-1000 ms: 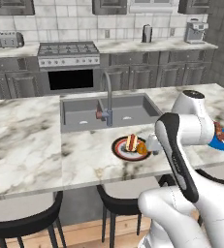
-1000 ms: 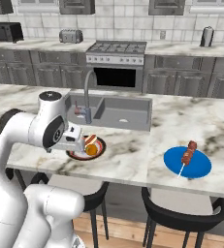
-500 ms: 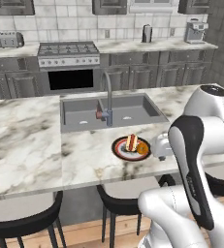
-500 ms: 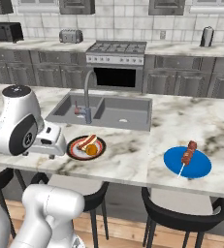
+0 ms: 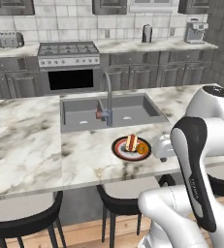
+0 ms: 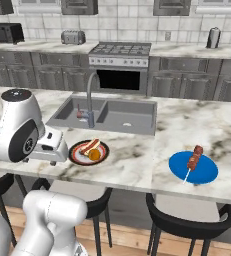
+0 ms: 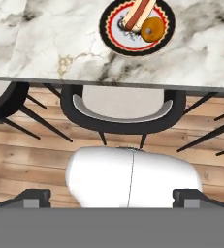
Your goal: Pick up the orange and peach from the fridge and place one fruit on each plate on the dining counter.
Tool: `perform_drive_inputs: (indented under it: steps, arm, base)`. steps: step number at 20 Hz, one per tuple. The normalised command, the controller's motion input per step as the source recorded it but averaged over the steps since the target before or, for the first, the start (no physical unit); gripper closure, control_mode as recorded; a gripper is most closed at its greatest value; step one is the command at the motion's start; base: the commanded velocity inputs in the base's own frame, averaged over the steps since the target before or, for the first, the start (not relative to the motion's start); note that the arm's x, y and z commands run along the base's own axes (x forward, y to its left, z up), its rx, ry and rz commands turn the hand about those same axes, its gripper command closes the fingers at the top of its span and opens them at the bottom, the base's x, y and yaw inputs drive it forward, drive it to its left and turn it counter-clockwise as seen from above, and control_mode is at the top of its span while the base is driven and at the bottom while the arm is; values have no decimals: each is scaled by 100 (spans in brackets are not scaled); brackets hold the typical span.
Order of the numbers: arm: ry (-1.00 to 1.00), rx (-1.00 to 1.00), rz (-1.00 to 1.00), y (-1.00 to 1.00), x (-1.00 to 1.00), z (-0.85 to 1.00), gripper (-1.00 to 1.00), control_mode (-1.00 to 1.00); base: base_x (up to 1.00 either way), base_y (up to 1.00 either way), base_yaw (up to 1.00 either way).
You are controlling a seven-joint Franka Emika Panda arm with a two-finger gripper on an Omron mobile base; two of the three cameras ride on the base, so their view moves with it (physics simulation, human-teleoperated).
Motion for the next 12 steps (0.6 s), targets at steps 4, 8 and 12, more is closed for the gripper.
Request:
perform_drive_inputs:
  steps: [4, 8, 12]
  arm:
    - [0, 0, 0, 0, -1, 0, -100, -100]
    - [0, 0, 0, 0, 0, 0, -100, 100]
    - [0, 0, 0, 0, 0, 0, -100, 100]
  base:
    - [0, 0, 0]
    - [-81, 11, 5]
    - [-70, 51, 31]
